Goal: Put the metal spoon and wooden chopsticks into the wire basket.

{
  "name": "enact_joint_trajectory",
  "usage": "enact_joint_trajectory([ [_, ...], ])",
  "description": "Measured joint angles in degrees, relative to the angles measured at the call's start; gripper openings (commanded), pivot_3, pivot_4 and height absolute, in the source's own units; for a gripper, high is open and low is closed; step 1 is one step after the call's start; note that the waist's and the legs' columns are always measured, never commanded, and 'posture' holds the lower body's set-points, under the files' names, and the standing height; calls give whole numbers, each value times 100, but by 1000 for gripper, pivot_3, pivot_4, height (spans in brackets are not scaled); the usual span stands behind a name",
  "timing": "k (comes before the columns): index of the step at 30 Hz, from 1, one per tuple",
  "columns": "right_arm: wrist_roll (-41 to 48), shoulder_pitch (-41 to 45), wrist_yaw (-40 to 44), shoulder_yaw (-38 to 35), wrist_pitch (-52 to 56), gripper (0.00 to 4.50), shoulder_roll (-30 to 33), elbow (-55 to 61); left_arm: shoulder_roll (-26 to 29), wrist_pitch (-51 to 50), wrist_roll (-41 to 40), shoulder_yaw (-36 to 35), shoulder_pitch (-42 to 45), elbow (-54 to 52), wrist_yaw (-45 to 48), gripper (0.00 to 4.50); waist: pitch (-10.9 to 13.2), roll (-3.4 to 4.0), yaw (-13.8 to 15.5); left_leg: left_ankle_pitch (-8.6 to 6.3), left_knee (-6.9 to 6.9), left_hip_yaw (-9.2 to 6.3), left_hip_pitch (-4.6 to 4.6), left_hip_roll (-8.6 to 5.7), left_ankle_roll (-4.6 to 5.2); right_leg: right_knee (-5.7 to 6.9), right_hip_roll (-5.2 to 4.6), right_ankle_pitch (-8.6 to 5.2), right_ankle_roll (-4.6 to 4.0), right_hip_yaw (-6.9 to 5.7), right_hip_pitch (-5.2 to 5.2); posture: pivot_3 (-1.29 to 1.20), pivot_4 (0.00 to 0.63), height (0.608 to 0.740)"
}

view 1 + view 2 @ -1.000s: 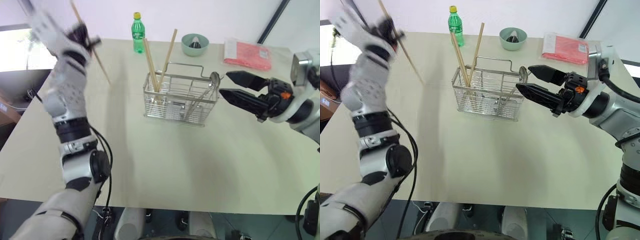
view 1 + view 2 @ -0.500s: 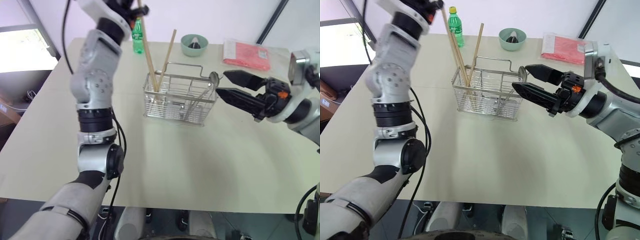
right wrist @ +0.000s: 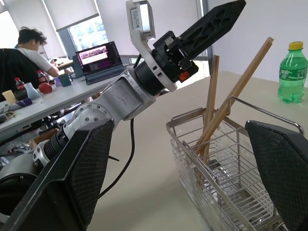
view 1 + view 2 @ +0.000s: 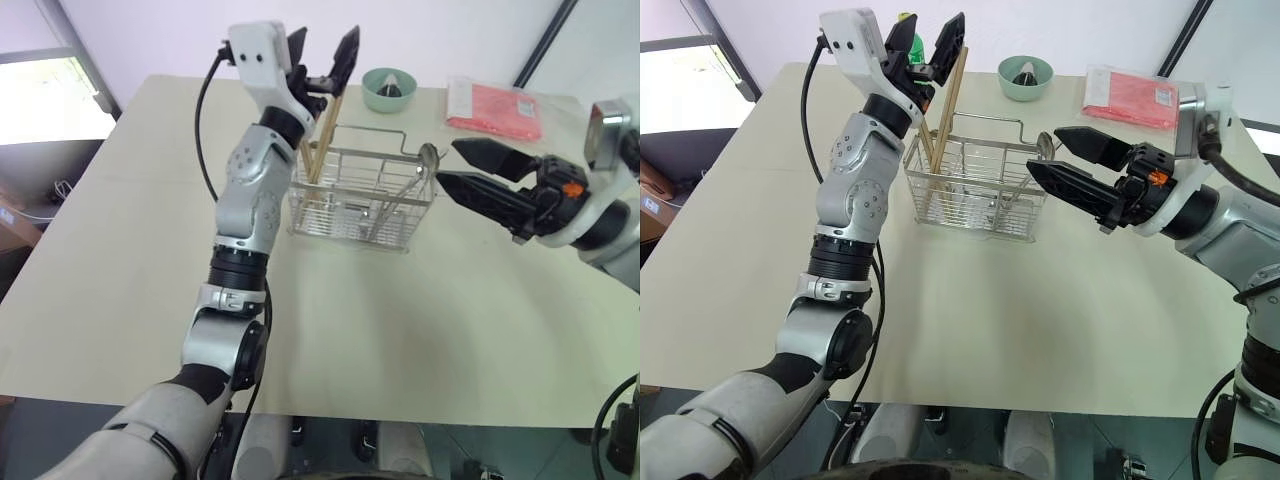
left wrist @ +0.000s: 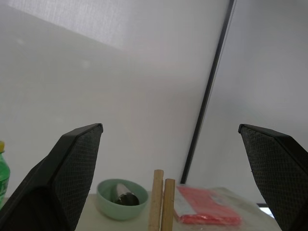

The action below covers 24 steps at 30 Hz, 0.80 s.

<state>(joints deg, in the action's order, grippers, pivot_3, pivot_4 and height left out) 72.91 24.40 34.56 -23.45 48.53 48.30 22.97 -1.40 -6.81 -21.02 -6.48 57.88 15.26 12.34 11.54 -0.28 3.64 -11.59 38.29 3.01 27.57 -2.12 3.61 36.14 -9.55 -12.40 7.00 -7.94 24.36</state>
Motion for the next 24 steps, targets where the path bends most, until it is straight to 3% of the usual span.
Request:
enact_joint_trajectory([
  [4,-67,-3,101,2,-8,4500,28,-64,442,-788,-250,-149,-52,-501,-107,4484,0,1,-34,1,0,0,-1,4,1,3,5,0,0,1,3,0,150,680],
  [8,-443,-195,427,2,-73,4500,220,-252,1648,-2124,-771,-553,-45,-921,206,4484,-1,3,-133,3,-1,-1,-1,4,1,7,9,0,0,1,4,0,150,680],
  [12,-1031,-636,1101,6,-287,4500,515,-546,3876,-3443,-1358,-558,-327,-1235,1939,4484,1,6,-182,1,-10,7,-2,4,-5,6,13,-2,-2,5,14,0,150,680],
  [14,-1312,-779,1403,25,-401,4500,586,-703,4630,-3549,-1403,-537,-702,-1497,2743,4484,0,16,-158,0,-14,7,-7,4,-6,-1,10,-3,-3,6,23,0,150,680],
  [19,-1827,-947,2016,85,-700,4500,736,-876,5548,-3704,-1544,-496,-1893,-2081,4008,4484,3,20,-110,-1,-21,0,-6,4,-8,-17,7,-12,-27,11,26,0,150,680],
  [24,-2088,-1040,2354,121,-790,4500,738,-1035,5848,-3712,-1598,-523,-2817,-2524,4577,4484,0,16,-123,21,-121,46,-20,-5,-43,10,69,-30,-51,183,92,0,150,680],
])
